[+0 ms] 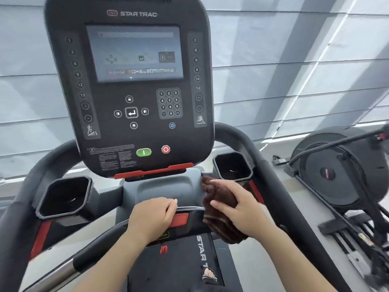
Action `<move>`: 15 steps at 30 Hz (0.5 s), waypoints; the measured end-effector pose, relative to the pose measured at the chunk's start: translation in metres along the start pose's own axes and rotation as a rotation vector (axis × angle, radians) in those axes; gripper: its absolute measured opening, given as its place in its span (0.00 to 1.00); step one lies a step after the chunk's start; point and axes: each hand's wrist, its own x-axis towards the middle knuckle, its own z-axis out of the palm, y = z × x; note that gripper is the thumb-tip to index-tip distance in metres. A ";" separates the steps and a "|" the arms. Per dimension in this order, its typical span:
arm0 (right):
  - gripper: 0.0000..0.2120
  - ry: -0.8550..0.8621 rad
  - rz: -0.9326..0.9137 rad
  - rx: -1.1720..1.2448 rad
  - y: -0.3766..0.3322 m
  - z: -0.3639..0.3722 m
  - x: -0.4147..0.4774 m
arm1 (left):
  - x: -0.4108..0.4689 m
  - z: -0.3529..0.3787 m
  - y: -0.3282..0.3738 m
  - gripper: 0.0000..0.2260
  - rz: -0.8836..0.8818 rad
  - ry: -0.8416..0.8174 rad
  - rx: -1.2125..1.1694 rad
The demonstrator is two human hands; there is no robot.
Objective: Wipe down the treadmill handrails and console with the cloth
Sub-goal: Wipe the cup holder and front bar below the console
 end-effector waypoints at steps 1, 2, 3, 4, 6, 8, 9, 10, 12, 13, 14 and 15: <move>0.22 -0.041 0.005 -0.088 -0.004 0.012 -0.005 | 0.001 0.001 -0.001 0.22 0.006 0.005 0.005; 0.23 -0.044 0.006 -0.203 -0.006 0.025 -0.009 | 0.001 0.001 -0.002 0.21 0.017 0.009 0.010; 0.24 0.000 0.008 -0.303 -0.007 0.037 -0.013 | 0.001 0.001 -0.003 0.20 0.030 0.013 0.013; 0.25 0.077 0.022 -0.352 -0.008 0.046 -0.017 | 0.000 0.001 -0.003 0.20 0.041 0.015 0.016; 0.26 0.198 0.069 -0.335 -0.005 0.054 -0.025 | 0.001 0.001 -0.004 0.19 0.052 0.017 0.010; 0.25 0.274 0.098 -0.307 0.006 0.051 -0.035 | 0.002 0.001 -0.004 0.19 0.062 0.019 -0.009; 0.25 0.302 0.123 -0.293 0.013 0.046 -0.042 | 0.002 0.000 -0.005 0.19 0.066 0.019 -0.019; 0.24 0.329 0.155 -0.277 0.022 0.040 -0.050 | 0.001 0.000 -0.005 0.19 0.070 0.019 -0.026; 0.20 0.384 0.215 -0.255 0.039 0.026 -0.064 | -0.001 -0.001 -0.006 0.19 0.077 0.035 -0.028; 0.19 0.406 0.243 -0.249 0.046 0.019 -0.069 | -0.004 0.000 -0.006 0.19 0.077 0.054 -0.025; 0.17 0.418 0.264 -0.250 0.052 0.014 -0.071 | -0.007 0.001 -0.005 0.19 0.071 0.076 -0.020; 0.17 0.422 0.270 -0.258 0.053 0.012 -0.070 | -0.009 0.002 -0.003 0.19 0.056 0.098 -0.015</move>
